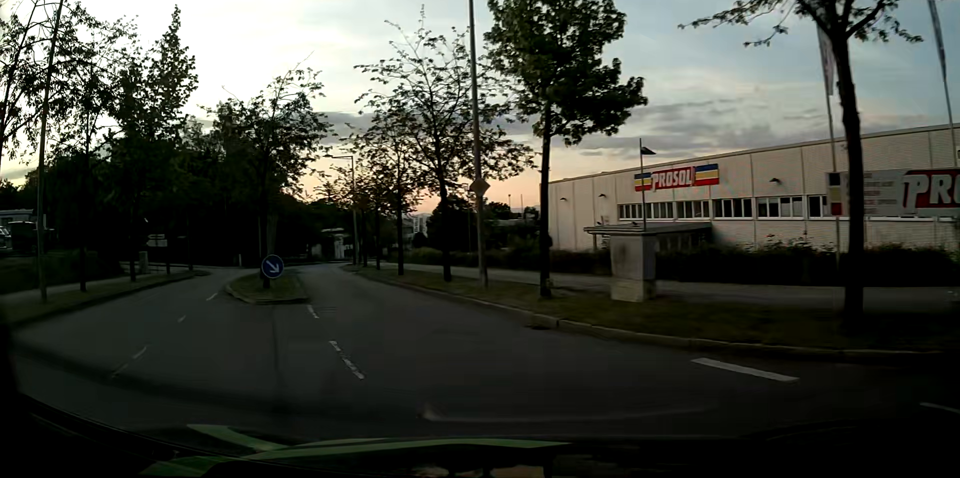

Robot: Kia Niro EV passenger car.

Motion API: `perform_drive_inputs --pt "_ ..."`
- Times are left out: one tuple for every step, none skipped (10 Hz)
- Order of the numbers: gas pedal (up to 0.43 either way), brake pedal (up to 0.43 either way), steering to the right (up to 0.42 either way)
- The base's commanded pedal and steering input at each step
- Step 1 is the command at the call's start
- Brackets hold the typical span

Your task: Follow the waypoints while adhering to traffic rules and regulations

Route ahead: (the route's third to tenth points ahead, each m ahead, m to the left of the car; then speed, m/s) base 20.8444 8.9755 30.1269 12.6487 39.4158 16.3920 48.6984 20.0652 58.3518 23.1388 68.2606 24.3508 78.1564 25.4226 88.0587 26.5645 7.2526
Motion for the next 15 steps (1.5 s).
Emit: perform_drive_inputs --pt "0.169 0.0 -0.192" --pt "0.169 0.0 -0.174" --pt "0.169 0.0 -0.155" --pt "0.169 0.0 -0.138" --pt "0.169 0.0 -0.119" --pt "0.169 0.0 -0.099" --pt "0.169 0.0 -0.09" --pt "0.169 0.0 -0.088" --pt "0.15 0.0 -0.087" --pt "0.15 0.0 -0.087" --pt "0.138 0.0 -0.087" --pt "0.138 0.0 -0.081" --pt "0.138 0.0 -0.077" --pt "0.138 0.0 -0.076" --pt "0.118 0.0 -0.072"
